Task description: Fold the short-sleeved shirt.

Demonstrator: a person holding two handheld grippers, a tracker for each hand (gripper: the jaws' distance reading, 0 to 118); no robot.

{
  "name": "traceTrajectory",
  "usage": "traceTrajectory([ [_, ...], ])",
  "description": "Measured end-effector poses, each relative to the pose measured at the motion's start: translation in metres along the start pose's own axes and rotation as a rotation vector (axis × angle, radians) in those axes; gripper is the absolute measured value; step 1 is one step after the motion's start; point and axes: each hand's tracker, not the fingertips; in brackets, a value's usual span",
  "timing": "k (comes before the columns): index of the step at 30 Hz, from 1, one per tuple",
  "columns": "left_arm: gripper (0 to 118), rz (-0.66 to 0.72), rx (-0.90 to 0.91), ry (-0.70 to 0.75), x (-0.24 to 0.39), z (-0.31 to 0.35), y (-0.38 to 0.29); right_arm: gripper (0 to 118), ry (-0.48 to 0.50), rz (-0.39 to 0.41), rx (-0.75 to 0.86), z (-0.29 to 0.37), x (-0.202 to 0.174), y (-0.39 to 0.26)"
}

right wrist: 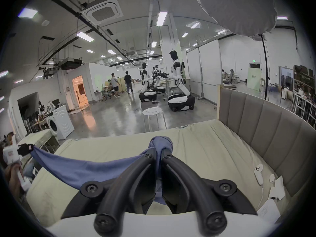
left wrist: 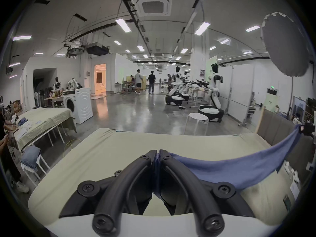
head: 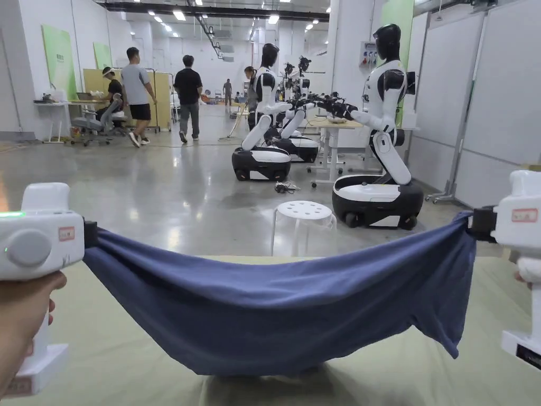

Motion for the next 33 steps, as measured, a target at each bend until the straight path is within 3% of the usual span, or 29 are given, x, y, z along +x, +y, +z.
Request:
traceTrajectory([
  [5, 6, 0.034, -0.064, -0.061, -0.015, 0.097, -0.064, 5, 0.055, 0.035, -0.017, 0.076, 0.026, -0.062],
  [7, 6, 0.039, -0.119, -0.145, -0.026, 0.130, -0.105, 5, 0.053, 0.061, -0.050, 0.108, 0.033, -0.105],
  [10, 6, 0.021, -0.219, -0.125, -0.033, 0.176, -0.181, 5, 0.035, 0.083, -0.122, 0.143, 0.043, -0.186],
  [14, 6, 0.099, -0.397, -0.071, -0.053, 0.195, -0.294, 5, -0.016, 0.063, -0.275, 0.152, 0.058, -0.302],
  [16, 7, 0.102, -0.424, -0.037, -0.056, 0.200, -0.333, 5, -0.049, -0.005, -0.349, 0.151, 0.062, -0.344],
  [17, 10, 0.084, -0.430, -0.008, -0.059, 0.195, -0.342, 5, -0.040, -0.039, -0.373, 0.151, 0.066, -0.361],
  [18, 28, 0.102, -0.425, -0.011, -0.061, 0.195, -0.348, 6, -0.051, -0.059, -0.386, 0.151, 0.069, -0.371],
  [19, 62, 0.124, -0.422, -0.014, -0.064, 0.197, -0.350, 19, -0.072, -0.058, -0.382, 0.153, 0.071, -0.378],
  [20, 80, 0.104, -0.411, 0.015, -0.061, 0.205, -0.342, 42, -0.090, -0.048, -0.373, 0.158, 0.071, -0.377],
  [22, 83, 0.048, -0.283, 0.060, -0.051, 0.223, -0.317, 112, -0.116, -0.012, -0.310, 0.178, 0.060, -0.359],
  [25, 83, -0.048, -0.048, 0.026, 0.001, 0.273, -0.264, 112, -0.032, 0.078, -0.083, 0.218, 0.020, -0.310],
  [29, 83, -0.044, 0.079, -0.069, 0.069, 0.298, -0.227, 115, 0.139, 0.090, 0.123, 0.240, -0.050, -0.272],
  [32, 81, -0.085, 0.147, -0.043, 0.103, 0.307, -0.228, 112, 0.124, 0.134, 0.188, 0.238, -0.088, -0.274],
  [33, 77, -0.121, 0.145, -0.040, 0.100, 0.300, -0.237, 101, 0.104, 0.145, 0.212, 0.239, -0.095, -0.275],
])
